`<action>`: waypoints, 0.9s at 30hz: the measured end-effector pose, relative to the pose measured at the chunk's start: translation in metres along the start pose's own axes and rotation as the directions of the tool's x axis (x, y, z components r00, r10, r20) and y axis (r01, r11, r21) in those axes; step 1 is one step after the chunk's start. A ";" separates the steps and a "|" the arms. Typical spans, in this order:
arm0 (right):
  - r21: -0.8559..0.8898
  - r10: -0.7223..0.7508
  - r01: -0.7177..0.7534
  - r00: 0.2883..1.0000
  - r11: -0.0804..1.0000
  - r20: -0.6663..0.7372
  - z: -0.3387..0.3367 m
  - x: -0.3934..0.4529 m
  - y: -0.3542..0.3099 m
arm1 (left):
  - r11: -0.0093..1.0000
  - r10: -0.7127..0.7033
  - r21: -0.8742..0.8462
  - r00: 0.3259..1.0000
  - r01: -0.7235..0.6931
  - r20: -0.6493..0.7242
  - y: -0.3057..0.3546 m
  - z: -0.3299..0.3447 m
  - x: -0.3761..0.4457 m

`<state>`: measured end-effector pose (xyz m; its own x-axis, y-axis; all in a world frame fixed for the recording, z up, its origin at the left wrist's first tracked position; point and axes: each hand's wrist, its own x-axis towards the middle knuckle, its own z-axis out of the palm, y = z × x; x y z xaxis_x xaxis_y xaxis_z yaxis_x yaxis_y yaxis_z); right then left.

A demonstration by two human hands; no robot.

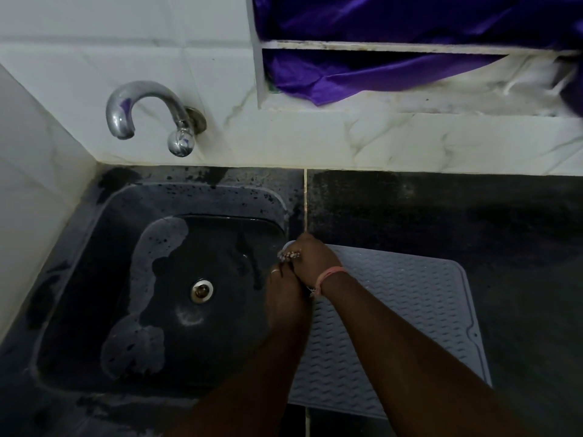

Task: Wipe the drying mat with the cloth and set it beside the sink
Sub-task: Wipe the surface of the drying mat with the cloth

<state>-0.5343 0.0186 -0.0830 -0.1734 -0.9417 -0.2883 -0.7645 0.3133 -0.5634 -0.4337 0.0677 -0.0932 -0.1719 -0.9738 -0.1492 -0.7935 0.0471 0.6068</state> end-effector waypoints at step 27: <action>0.279 0.617 -0.559 0.623 0.781 -0.480 -0.116 -0.131 0.200 | 0.900 0.183 0.330 0.934 -0.285 0.307 0.064 0.038 -0.019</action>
<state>-0.7368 0.1905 -0.0681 -0.8782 -0.4523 -0.1554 -0.3271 0.8052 -0.4946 -0.5035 0.0978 -0.0810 -0.4850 -0.8323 -0.2682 -0.8578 0.3932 0.3309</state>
